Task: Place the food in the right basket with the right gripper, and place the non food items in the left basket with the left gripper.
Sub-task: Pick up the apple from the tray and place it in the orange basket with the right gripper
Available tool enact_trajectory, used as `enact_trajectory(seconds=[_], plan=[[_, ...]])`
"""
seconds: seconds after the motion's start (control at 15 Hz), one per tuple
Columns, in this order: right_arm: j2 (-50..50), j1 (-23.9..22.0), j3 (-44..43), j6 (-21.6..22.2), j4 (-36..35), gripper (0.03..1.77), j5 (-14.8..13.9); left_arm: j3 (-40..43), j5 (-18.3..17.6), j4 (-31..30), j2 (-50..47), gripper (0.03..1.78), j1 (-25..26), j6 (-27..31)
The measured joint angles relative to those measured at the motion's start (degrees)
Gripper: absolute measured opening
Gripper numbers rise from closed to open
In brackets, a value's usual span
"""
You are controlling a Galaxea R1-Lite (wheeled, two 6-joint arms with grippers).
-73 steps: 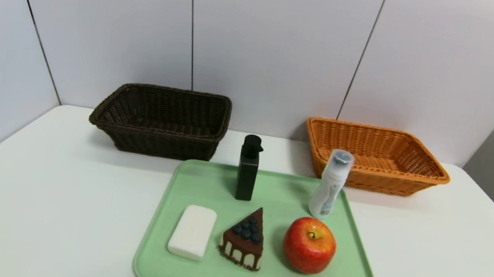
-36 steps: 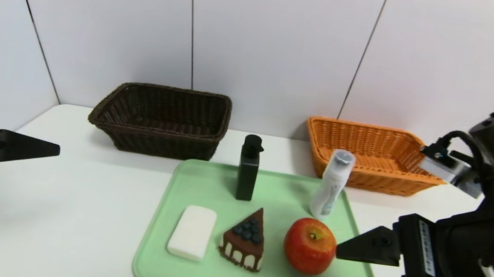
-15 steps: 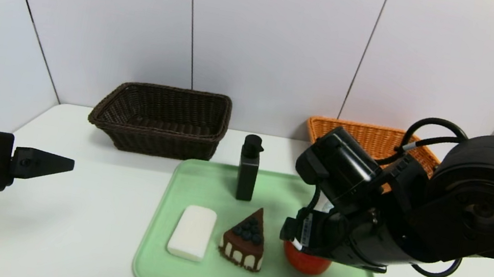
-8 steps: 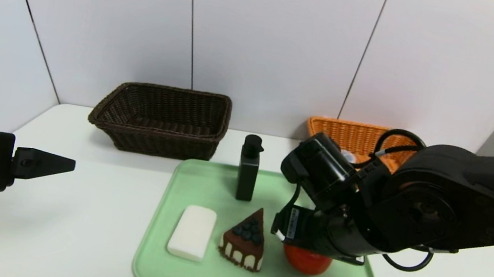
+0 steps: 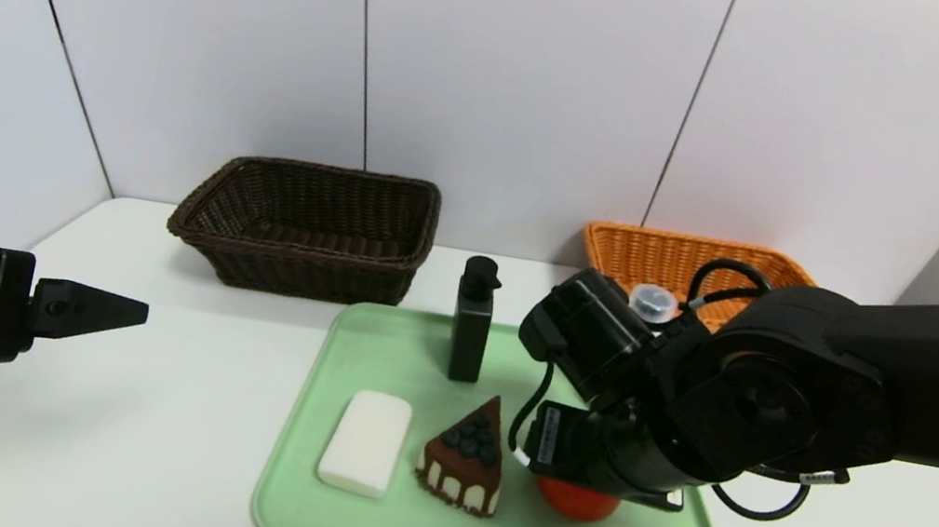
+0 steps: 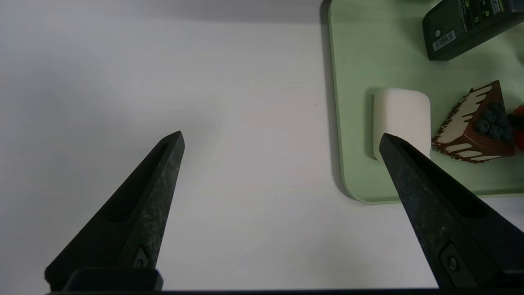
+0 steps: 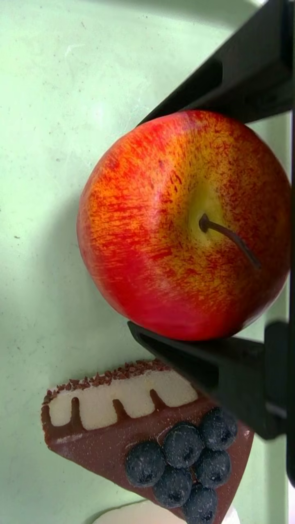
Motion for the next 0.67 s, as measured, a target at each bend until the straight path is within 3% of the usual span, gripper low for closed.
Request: enact_trajectory(seconds=[0.33,0.67], plan=[[-0.80,0.10,-0.05,0.02,0.21,1.29,0.33,0.22,-0.76,0.06,0.20,1.69,0.04,-0.02],[-7.84,1.71,-4.11,-0.39,0.35,1.29,1.35,-0.09,-0.72,0.09,0.28,1.69,0.09,0.00]])
